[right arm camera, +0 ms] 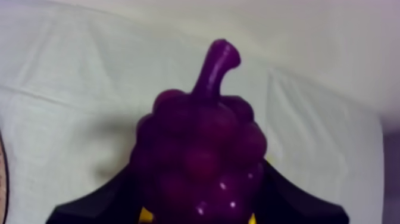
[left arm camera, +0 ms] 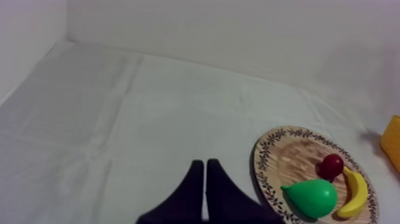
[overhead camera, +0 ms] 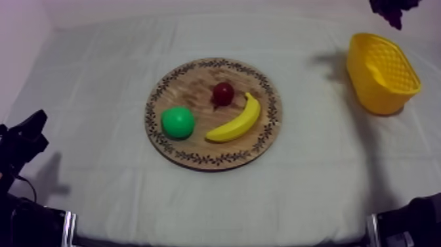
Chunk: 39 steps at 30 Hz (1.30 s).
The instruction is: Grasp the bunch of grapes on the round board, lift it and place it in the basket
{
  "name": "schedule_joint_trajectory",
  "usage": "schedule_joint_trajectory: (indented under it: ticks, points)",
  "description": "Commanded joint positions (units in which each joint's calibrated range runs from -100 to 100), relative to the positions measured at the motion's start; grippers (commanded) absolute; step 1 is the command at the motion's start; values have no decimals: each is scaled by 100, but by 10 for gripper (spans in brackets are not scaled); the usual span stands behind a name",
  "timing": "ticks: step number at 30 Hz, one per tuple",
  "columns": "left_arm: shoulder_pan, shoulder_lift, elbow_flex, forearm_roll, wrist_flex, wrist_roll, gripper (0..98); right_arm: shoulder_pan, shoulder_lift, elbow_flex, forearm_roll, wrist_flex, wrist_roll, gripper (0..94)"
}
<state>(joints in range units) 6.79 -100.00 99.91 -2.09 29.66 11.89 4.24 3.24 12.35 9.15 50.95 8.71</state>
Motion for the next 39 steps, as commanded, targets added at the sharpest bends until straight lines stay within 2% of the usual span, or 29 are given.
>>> schedule_joint_trajectory:
  ticks: [1,8,13,18,22,26,33,39]
  points:
    - [-2,0,-2,1,1,0,1,113,23,310,71,-123,-312,325]
    - [-2,0,-2,1,1,2,1,384,287,772,136,-349,-599,336]
    - [-2,0,-2,1,1,2,1,496,644,872,108,-410,-629,335]
    - [-2,0,-2,1,1,0,1,582,1046,807,-187,-388,-271,363]
    - [-2,0,-2,1,1,0,1,677,1330,704,-489,-424,125,436]
    - [-2,0,-2,1,1,0,1,748,1532,529,-678,-462,379,518]
    - [-2,0,-2,1,1,0,1,670,1583,500,-712,-516,492,604]
    - [-2,0,-2,1,1,0,1,551,1214,761,-632,-649,439,614]
